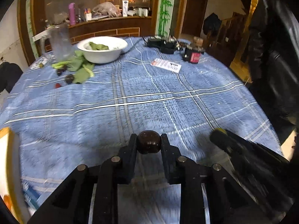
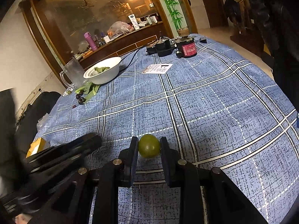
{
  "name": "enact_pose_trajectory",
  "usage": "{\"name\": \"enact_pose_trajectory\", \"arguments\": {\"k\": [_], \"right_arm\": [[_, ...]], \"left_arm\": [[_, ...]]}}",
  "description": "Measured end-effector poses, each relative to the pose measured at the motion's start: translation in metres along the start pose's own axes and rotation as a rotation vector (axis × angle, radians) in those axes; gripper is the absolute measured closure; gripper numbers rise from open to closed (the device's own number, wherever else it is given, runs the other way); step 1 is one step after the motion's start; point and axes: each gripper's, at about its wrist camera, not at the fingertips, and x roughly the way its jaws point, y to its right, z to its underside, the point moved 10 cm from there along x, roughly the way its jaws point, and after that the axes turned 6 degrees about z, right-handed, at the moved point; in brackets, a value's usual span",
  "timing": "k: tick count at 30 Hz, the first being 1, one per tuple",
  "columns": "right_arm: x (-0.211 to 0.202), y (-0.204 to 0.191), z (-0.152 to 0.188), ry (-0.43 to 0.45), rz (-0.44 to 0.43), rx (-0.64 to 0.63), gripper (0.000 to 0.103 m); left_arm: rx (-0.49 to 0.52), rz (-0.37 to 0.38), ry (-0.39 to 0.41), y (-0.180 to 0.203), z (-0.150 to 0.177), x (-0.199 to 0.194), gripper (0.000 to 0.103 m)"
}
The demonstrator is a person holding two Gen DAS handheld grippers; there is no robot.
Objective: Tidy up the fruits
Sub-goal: 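Grasp the green grape with the right tool while the left tool grasps the dark plum, then carry the plum and grape over the tray while both tools release them inside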
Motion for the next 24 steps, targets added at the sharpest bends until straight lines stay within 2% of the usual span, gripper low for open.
{"name": "enact_pose_trajectory", "arguments": {"k": [9, 14, 19, 22, 24], "right_arm": [[-0.015, 0.0, -0.004, 0.068, 0.031, -0.019, 0.079], [-0.049, -0.033, 0.021, 0.063, 0.025, -0.114, 0.079], [-0.099, -0.072, 0.045, 0.102, -0.001, -0.219, 0.078], [-0.1, -0.086, 0.064, 0.089, 0.033, -0.294, 0.078], [-0.096, -0.094, 0.075, 0.057, 0.019, -0.313, 0.078]], "left_arm": [[-0.018, -0.032, 0.133, -0.016, 0.028, -0.111, 0.08], [-0.051, -0.04, 0.176, -0.027, 0.042, -0.155, 0.079], [-0.078, -0.042, 0.197, -0.036, 0.06, -0.168, 0.079], [-0.122, 0.002, 0.171, -0.044, 0.073, -0.162, 0.079], [-0.147, 0.003, 0.184, -0.057, 0.077, -0.169, 0.079]]}}
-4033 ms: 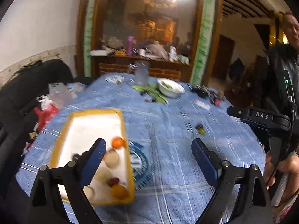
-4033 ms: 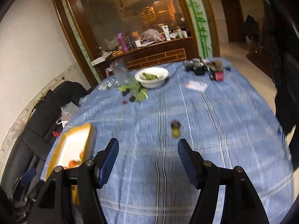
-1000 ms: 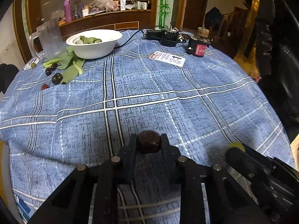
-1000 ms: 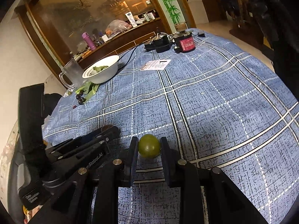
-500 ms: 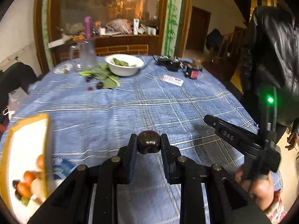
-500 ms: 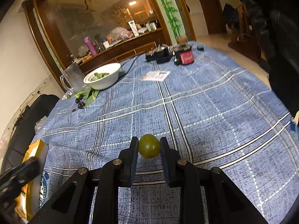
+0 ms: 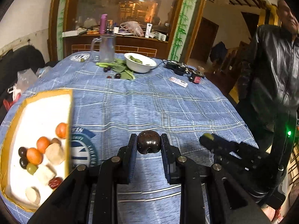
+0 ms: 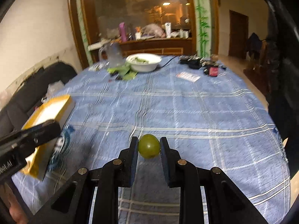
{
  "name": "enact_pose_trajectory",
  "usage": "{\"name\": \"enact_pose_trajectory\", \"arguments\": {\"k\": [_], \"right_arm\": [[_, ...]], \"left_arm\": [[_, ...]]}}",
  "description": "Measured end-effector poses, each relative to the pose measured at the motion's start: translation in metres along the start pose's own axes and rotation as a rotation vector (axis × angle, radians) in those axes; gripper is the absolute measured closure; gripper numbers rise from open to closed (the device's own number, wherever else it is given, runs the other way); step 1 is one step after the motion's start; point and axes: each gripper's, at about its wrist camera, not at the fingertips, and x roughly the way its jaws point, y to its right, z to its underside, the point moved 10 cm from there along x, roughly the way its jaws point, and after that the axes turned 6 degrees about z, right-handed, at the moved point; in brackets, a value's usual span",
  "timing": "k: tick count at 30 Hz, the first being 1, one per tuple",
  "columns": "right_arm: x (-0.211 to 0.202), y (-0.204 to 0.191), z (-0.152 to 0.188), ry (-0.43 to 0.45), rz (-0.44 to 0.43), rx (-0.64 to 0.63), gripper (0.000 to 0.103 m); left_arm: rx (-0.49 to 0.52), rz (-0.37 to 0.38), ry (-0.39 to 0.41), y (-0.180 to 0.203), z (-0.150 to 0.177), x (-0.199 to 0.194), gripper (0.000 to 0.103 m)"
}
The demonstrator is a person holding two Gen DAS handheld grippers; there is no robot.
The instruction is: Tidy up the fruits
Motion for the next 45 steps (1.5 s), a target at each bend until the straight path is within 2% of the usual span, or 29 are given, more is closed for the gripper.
{"name": "enact_pose_trajectory", "arguments": {"k": [4, 10, 14, 20, 24, 26, 29, 31, 33, 35, 40, 44, 45], "right_arm": [[-0.007, -0.039, -0.006, -0.004, -0.093, -0.032, 0.078], [-0.007, -0.128, -0.017, -0.025, -0.248, -0.115, 0.078], [0.001, -0.193, -0.005, -0.057, -0.313, -0.223, 0.078], [0.017, -0.255, 0.026, -0.122, -0.362, -0.339, 0.077], [0.027, -0.277, 0.044, -0.159, -0.371, -0.379, 0.077], [0.027, -0.285, 0.046, -0.154, -0.378, -0.401, 0.077], [0.021, -0.289, 0.046, -0.13, -0.374, -0.421, 0.077], [0.014, -0.286, 0.043, -0.113, -0.378, -0.418, 0.072], [0.005, -0.276, 0.036, -0.085, -0.372, -0.398, 0.052], [-0.004, -0.263, 0.028, -0.054, -0.363, -0.371, 0.046], [-0.023, -0.219, 0.012, -0.006, -0.311, -0.29, 0.044], [-0.022, -0.192, -0.015, 0.011, -0.243, -0.252, 0.043], [-0.023, -0.188, -0.033, 0.021, -0.226, -0.238, 0.043]], "left_arm": [[-0.102, -0.035, 0.042, -0.049, -0.004, -0.025, 0.079], [-0.205, -0.224, 0.091, -0.143, 0.007, -0.069, 0.079], [-0.264, -0.338, 0.077, -0.197, 0.024, -0.076, 0.079], [-0.348, -0.344, 0.058, -0.233, 0.04, -0.076, 0.079], [-0.39, -0.295, 0.048, -0.239, 0.045, -0.071, 0.076], [-0.403, -0.282, 0.057, -0.239, 0.046, -0.072, 0.061], [-0.393, -0.284, 0.08, -0.236, 0.042, -0.078, 0.049], [-0.386, -0.276, 0.093, -0.231, 0.038, -0.082, 0.042], [-0.379, -0.262, 0.1, -0.224, 0.036, -0.086, 0.04], [-0.369, -0.24, 0.102, -0.212, 0.033, -0.09, 0.037], [-0.317, -0.21, 0.136, -0.182, 0.023, -0.101, 0.022], [-0.258, -0.23, 0.153, -0.169, 0.002, -0.106, 0.022], [-0.255, -0.235, 0.161, -0.169, -0.005, -0.111, 0.022]]}}
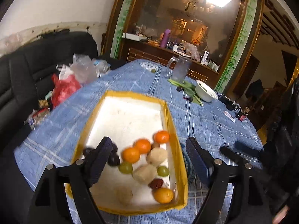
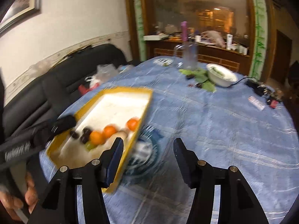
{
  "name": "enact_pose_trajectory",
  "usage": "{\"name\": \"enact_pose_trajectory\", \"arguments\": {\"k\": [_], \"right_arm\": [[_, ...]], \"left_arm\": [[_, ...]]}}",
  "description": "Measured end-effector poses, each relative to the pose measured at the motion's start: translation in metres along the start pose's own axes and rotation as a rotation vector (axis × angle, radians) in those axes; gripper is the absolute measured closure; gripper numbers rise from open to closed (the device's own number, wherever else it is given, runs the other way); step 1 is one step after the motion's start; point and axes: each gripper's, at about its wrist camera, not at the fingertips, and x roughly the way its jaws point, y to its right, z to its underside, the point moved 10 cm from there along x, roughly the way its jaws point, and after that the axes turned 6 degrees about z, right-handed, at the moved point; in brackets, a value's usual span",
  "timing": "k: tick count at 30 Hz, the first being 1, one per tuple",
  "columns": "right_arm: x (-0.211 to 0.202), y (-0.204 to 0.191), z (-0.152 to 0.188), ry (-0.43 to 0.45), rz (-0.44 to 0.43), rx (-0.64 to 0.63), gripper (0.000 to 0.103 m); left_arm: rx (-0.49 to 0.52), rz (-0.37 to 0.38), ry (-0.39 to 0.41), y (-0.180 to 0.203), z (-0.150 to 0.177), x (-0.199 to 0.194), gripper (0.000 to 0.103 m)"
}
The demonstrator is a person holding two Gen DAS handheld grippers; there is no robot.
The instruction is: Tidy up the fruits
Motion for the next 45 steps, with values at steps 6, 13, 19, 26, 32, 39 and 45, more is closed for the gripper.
{"name": "enact_pose_trajectory", "arguments": {"k": [6, 13, 19, 26, 32, 39, 45], "right_arm": [[-0.049, 0.008, -0.097, 0.16, 0.046, -0.041, 0.028], [-0.04, 0.013, -0.034, 0.145, 0.058, -0.026, 0.012], [-0.015, 0.023, 0.034, 0.037, 0.075, 0.042, 0.012], [-0.033, 0.016, 0.037, 0.086, 0.041, 0.059, 0.012], [-0.041, 0.001, 0.035, 0.108, 0.026, 0.032, 0.012], [-0.033, -0.005, 0.046, 0.076, 0.04, 0.01, 0.012], [-0.026, -0.014, 0.055, 0.045, 0.049, -0.018, 0.012]], "left_arm": [[0.026, -0.082, 0.226, -0.001, -0.058, -0.06, 0.0], [0.063, -0.179, 0.187, -0.012, -0.017, -0.037, 0.0], [0.102, -0.272, 0.286, 0.001, -0.015, -0.059, 0.0], [0.094, -0.271, 0.407, 0.017, -0.02, -0.1, 0.0], [0.096, -0.163, 0.336, 0.034, -0.01, -0.083, 0.0], [0.114, -0.119, 0.274, 0.043, 0.004, -0.065, 0.0], [0.114, -0.149, 0.135, 0.037, 0.026, -0.039, 0.0]]}}
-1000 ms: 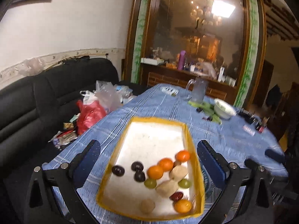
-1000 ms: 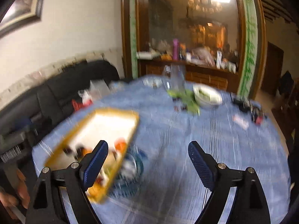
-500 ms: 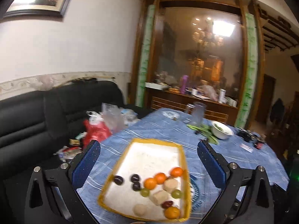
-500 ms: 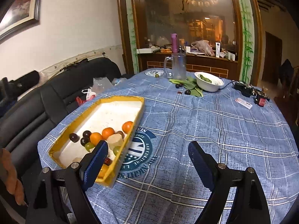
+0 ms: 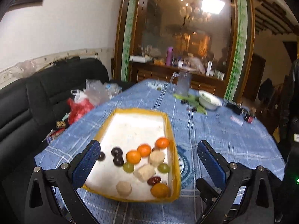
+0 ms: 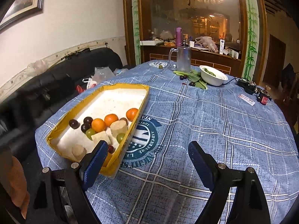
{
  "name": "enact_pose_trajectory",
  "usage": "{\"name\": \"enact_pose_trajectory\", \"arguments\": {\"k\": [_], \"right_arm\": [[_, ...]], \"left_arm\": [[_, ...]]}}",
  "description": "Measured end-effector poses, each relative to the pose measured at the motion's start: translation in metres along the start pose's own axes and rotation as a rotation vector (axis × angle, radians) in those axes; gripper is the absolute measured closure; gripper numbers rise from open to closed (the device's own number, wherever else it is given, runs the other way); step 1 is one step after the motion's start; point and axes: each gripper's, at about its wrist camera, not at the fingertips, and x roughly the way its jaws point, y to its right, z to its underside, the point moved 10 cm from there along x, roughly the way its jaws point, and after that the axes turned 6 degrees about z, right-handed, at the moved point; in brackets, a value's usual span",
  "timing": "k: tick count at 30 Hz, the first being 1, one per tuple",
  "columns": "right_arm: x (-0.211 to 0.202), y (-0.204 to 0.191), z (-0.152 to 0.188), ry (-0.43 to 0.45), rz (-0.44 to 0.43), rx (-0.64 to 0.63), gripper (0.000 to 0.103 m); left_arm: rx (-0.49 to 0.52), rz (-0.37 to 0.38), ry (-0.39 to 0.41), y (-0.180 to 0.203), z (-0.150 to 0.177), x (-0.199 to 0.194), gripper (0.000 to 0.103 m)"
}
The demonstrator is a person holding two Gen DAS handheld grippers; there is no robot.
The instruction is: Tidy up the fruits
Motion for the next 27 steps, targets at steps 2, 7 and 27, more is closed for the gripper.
{"name": "enact_pose_trajectory", "arguments": {"k": [2, 7, 27], "right_arm": [[0.002, -0.003, 0.003, -0.012, 0.0, -0.006, 0.012], [0.006, -0.006, 0.006, -0.029, 0.007, -0.015, 0.012], [0.017, -0.006, 0.01, -0.075, 0.036, -0.014, 0.012]], "left_arm": [[-0.001, -0.012, -0.033, -0.001, 0.006, 0.006, 0.0], [-0.008, -0.01, -0.064, -0.004, 0.013, 0.011, 0.0], [-0.006, -0.014, -0.17, -0.005, 0.032, 0.031, 0.0]]}}
